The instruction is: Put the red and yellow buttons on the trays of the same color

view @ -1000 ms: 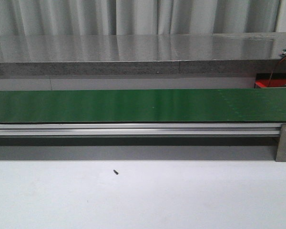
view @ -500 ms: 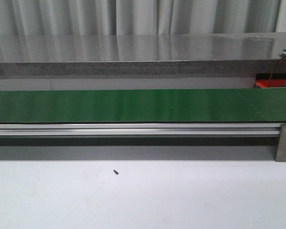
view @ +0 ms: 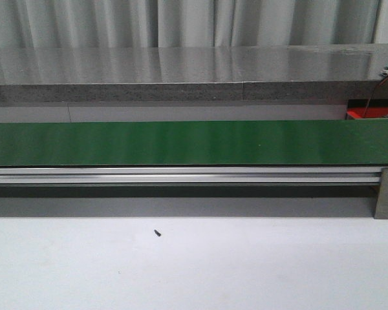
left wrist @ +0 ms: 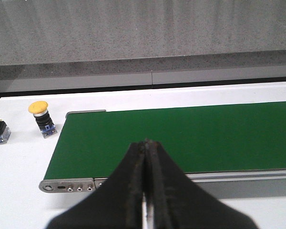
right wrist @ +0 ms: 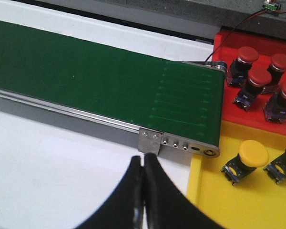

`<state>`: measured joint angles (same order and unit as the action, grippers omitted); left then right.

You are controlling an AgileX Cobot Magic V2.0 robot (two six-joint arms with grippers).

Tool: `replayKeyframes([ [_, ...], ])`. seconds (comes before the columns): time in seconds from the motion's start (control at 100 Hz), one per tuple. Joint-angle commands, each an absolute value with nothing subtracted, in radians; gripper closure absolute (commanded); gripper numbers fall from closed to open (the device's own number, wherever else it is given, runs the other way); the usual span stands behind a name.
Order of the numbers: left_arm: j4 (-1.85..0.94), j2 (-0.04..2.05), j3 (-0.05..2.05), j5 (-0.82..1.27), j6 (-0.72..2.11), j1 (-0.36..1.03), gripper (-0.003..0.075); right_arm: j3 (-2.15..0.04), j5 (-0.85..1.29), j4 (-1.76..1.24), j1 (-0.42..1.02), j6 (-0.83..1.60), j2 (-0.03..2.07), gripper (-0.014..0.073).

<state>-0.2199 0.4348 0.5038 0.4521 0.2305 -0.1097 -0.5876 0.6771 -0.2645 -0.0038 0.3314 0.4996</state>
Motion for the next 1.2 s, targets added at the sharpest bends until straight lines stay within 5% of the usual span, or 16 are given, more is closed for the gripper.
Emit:
replayKeyframes([
  [0.0,-0.236,0.443,0.531,0.376,0.227,-0.105,0.0739,-0.612,0.640,-0.277,-0.005,0.339,0.501,0.0662],
  [0.17,-0.236,0.443,0.531,0.373,0.227,-0.105,0.0663,-0.612,0.646,-0.277,-0.005,0.339,0.501,0.0662],
  [0.35,-0.236,0.443,0.531,0.374,0.227,-0.105,0.0255,-0.612,0.646,-0.277,-0.005,0.339,0.501,0.0662],
  [0.47,-0.236,0.443,0.531,0.370,0.227,-0.105,0.0095,-0.612,0.646,-0.277,-0.005,0.339,0.501,0.0662],
  [0.82,-0.222,0.476,0.640,0.470,0.168,-0.138,0.0122,-0.612,0.646,-0.277,-0.005,0.339,0.501,0.0662],
  [1.19,-0.176,0.819,0.937,0.660,0.122,-0.267,0.0122,-0.612,0.646,-0.277,-0.005,0.339,0.501,0.0662],
])
